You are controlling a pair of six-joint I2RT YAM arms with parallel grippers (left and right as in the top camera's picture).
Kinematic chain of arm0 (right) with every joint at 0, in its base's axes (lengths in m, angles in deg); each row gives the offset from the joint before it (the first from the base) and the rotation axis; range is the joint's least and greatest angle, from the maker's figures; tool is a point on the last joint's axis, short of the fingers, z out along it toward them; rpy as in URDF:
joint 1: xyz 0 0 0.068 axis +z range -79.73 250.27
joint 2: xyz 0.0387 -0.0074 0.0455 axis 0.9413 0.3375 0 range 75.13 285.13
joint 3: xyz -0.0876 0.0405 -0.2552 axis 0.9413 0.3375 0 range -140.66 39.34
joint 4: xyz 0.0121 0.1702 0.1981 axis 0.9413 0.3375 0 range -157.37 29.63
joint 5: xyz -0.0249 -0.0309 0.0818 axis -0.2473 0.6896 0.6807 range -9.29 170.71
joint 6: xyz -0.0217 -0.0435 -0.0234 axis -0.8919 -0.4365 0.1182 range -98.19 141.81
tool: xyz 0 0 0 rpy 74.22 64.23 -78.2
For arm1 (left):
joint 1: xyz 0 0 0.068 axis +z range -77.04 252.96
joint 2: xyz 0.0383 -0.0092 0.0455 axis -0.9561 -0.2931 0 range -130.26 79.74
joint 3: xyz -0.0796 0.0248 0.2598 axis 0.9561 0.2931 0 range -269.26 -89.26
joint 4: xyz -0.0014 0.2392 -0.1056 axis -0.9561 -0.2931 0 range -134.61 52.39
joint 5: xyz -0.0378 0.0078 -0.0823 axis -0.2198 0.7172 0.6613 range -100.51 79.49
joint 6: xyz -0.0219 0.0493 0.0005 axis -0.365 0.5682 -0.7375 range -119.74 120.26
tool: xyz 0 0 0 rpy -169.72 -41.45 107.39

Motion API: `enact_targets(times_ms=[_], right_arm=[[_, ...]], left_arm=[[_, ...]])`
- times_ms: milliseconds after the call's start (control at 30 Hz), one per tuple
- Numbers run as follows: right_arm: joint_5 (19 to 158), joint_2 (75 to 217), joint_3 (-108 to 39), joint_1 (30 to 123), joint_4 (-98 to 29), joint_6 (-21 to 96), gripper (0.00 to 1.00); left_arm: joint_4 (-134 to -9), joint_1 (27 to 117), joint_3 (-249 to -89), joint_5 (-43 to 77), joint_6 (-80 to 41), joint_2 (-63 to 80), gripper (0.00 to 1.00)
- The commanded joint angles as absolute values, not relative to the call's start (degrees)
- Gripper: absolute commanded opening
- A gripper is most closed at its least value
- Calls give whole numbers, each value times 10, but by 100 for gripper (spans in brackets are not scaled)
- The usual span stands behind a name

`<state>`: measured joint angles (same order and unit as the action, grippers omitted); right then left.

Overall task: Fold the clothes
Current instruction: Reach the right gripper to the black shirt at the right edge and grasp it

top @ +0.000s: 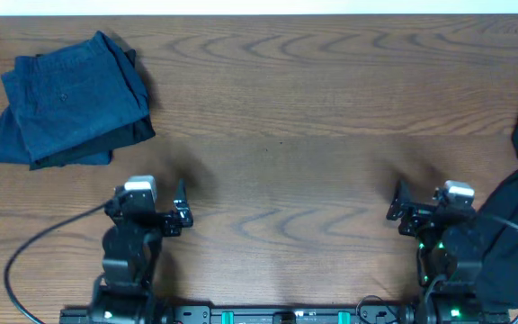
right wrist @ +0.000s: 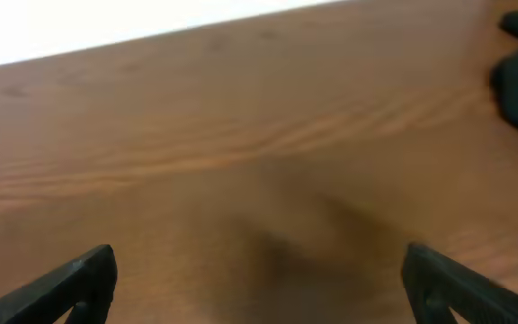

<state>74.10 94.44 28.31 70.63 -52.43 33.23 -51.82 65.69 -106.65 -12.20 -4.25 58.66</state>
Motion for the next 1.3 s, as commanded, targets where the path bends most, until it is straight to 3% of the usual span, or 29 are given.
enact_targets(times_ms=[0, 233, 400, 567, 800, 1100, 1267], right_arm=[[706, 1007, 215, 703, -491, 360, 99], [714, 1167, 78, 702, -371, 370, 99], [786, 1229, 11, 702, -361, 367, 99], [667, 1254, -13, 682, -347, 387, 99], [606, 1364, -64, 527, -195, 532, 99], [581, 1494, -64, 374, -201, 571, 99], [592, 1566, -64, 342, -203, 572, 92]], left_arm=[[-563, 659, -1137, -122, -48, 528, 98], [-686, 659, -1242, -122, -48, 429, 98], [-686, 659, -1252, -91, -48, 418, 98], [-687, 659, -1253, -90, -65, 418, 98], [-689, 659, -1253, -90, -80, 412, 98], [-689, 659, -1253, -90, -80, 409, 98], [-688, 659, -1253, -90, -80, 409, 98]])
